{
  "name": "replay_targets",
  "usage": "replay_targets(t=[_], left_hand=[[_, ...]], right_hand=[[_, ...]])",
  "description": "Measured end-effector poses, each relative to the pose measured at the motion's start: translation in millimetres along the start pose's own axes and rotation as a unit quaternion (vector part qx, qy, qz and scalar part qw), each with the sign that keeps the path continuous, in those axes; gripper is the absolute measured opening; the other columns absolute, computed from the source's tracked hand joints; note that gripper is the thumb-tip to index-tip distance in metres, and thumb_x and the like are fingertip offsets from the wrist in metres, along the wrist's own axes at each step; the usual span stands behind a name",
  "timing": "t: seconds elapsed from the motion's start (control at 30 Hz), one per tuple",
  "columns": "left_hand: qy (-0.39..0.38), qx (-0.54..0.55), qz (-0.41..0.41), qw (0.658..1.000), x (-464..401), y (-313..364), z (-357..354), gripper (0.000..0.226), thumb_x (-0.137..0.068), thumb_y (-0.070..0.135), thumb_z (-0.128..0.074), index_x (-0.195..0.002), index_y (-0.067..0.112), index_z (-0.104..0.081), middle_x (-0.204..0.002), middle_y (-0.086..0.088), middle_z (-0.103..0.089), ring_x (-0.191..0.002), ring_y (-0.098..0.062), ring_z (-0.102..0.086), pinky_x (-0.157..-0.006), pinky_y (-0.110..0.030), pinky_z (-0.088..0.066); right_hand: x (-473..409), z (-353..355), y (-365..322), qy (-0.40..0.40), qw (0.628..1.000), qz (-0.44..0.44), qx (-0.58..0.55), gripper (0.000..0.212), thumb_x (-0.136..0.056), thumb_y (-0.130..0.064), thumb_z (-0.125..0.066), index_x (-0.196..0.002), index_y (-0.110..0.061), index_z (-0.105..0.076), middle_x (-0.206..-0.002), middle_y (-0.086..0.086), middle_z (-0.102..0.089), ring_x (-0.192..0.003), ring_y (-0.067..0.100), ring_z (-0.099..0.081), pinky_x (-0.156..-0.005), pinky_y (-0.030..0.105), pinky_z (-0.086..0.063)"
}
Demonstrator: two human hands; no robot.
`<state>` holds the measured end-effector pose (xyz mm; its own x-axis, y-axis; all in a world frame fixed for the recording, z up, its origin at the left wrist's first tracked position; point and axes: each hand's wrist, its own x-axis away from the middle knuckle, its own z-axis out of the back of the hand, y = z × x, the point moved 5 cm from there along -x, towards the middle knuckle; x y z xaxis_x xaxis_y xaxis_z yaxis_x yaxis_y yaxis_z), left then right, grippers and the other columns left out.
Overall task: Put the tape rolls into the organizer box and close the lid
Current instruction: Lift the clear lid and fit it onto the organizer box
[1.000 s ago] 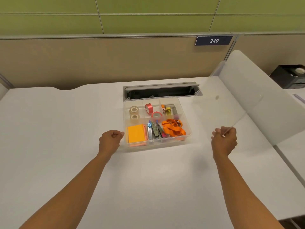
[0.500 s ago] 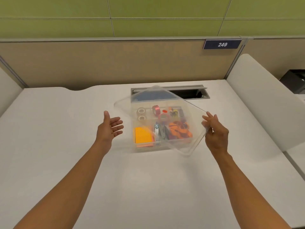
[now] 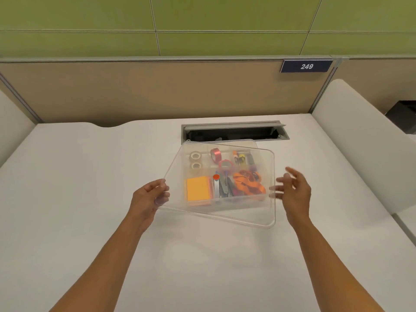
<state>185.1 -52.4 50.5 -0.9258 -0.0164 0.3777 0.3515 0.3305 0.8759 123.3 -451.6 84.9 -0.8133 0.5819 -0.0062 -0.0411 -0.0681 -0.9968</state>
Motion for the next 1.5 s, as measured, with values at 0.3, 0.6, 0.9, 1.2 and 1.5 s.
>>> replay_targets(t=[0.3, 0.6, 0.9, 1.2, 1.5], left_hand=[[0.04, -0.083, -0.058, 0.994, 10, -26, -22, 0.025, -0.085, 0.009, -0.069, -0.108, 0.012, -0.062, -0.08, -0.002, -0.07, -0.071, -0.016, -0.068, -0.063, -0.024, -0.055], [0.082, -0.26, -0.091, 0.958, -6, -39, -36, 0.027, -0.088, 0.021, -0.066, -0.115, 0.018, -0.062, -0.1, 0.0, -0.057, -0.093, -0.015, -0.055, -0.084, -0.026, -0.042], [0.117, -0.272, -0.081, 0.952, -20, -47, -48, 0.027, -0.09, 0.023, -0.063, -0.116, 0.021, -0.059, -0.101, 0.003, -0.063, -0.088, -0.007, -0.06, -0.074, -0.023, -0.044], [0.139, -0.302, -0.084, 0.939, -31, -50, -54, 0.025, -0.091, 0.025, -0.06, -0.115, 0.023, -0.056, -0.086, 0.007, -0.058, -0.076, -0.006, -0.057, -0.062, -0.019, -0.043], [0.132, -0.365, -0.095, 0.917, -34, -48, -58, 0.033, -0.092, 0.023, -0.059, -0.122, 0.013, -0.051, -0.107, -0.003, -0.058, -0.087, -0.02, -0.059, -0.072, -0.025, -0.044]], right_hand=[[-6, -9, 28, -0.097, 0.983, -0.063, 0.143, 0.042, -0.089, -0.033, -0.063, -0.128, -0.019, -0.057, -0.082, 0.001, -0.061, -0.068, 0.016, -0.054, -0.067, 0.032, -0.044], [-31, -22, 32, -0.051, 0.947, 0.023, 0.317, 0.038, -0.097, -0.022, -0.048, -0.134, -0.012, -0.052, -0.111, 0.009, -0.059, -0.104, 0.027, -0.056, -0.09, 0.039, -0.041], [-63, -36, 45, -0.067, 0.871, 0.072, 0.481, 0.036, -0.098, -0.023, -0.042, -0.132, -0.016, -0.053, -0.119, 0.013, -0.059, -0.102, 0.036, -0.058, -0.079, 0.042, -0.046], [-80, -44, 60, -0.095, 0.879, 0.063, 0.463, 0.041, -0.101, -0.029, -0.034, -0.139, -0.019, -0.045, -0.124, 0.013, -0.062, -0.11, 0.036, -0.057, -0.09, 0.047, -0.046], [-84, -42, 60, -0.098, 0.878, 0.064, 0.464, 0.038, -0.099, -0.031, -0.035, -0.135, -0.023, -0.047, -0.116, 0.011, -0.066, -0.101, 0.035, -0.061, -0.082, 0.044, -0.048]])
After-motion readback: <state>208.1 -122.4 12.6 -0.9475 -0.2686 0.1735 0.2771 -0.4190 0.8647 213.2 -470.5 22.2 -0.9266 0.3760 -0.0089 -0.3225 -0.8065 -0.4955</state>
